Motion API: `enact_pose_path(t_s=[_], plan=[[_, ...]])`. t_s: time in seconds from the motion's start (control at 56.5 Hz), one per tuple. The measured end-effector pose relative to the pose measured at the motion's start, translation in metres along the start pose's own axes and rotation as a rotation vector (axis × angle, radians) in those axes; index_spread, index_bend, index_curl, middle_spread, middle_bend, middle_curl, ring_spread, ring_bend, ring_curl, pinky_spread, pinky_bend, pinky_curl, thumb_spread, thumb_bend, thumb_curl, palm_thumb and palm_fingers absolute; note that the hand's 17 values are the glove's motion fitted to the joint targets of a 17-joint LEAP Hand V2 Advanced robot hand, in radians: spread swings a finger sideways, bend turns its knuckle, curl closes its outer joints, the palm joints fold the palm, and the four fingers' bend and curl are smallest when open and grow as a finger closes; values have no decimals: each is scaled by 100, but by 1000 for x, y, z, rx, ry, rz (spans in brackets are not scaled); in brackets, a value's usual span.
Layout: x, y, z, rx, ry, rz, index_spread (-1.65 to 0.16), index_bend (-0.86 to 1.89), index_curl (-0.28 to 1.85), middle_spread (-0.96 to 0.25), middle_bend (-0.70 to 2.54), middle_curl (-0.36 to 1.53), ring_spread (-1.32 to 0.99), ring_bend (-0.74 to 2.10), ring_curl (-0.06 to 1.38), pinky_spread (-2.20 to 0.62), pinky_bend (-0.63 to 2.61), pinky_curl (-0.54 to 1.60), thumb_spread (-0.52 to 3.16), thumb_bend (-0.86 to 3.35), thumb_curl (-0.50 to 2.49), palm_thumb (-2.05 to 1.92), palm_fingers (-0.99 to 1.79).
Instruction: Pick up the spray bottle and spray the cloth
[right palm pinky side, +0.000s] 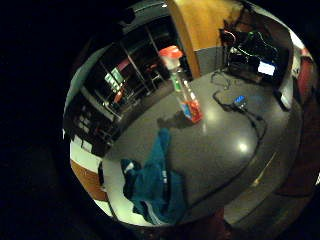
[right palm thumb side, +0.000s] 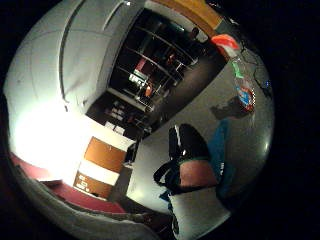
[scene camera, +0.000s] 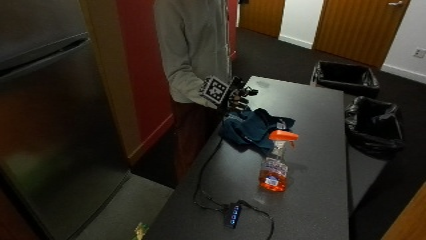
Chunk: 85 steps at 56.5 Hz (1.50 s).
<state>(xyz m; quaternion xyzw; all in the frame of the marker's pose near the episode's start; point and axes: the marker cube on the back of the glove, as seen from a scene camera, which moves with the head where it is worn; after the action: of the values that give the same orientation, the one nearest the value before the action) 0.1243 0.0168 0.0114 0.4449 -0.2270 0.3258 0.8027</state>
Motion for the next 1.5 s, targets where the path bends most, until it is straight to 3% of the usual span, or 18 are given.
enact_pose_path(t_s=[0.159,0.371,0.442,0.513,0.619,1.114,1.309,1.503], plan=[[30,-18,2,61,-83,120,-31,8,17,-4,24,35,-1,43,30,13,43,37,97,-4,44,73,20],[69,-49,30,369,-184,137,-31,8,15,-4,24,36,-2,50,31,12,48,38,95,-4,42,68,14],[75,-50,37,300,-207,169,-31,9,14,-5,24,36,-2,51,32,12,49,37,94,-3,42,67,14],[75,-59,43,252,-257,342,-31,9,14,-5,25,36,-2,52,32,11,50,37,94,-3,42,67,13],[80,-73,61,244,-293,421,-31,9,14,-5,26,37,-2,53,32,11,51,37,93,-3,41,67,12],[105,-136,140,149,-401,540,-33,11,16,-6,29,38,-3,49,30,11,51,36,91,-3,40,65,8],[109,-157,149,132,-359,523,-33,13,18,-8,35,38,-6,55,30,9,42,33,90,-2,40,68,34],[119,-187,154,30,-319,530,-30,19,27,-11,39,39,-13,60,32,2,26,29,87,0,45,82,92]])
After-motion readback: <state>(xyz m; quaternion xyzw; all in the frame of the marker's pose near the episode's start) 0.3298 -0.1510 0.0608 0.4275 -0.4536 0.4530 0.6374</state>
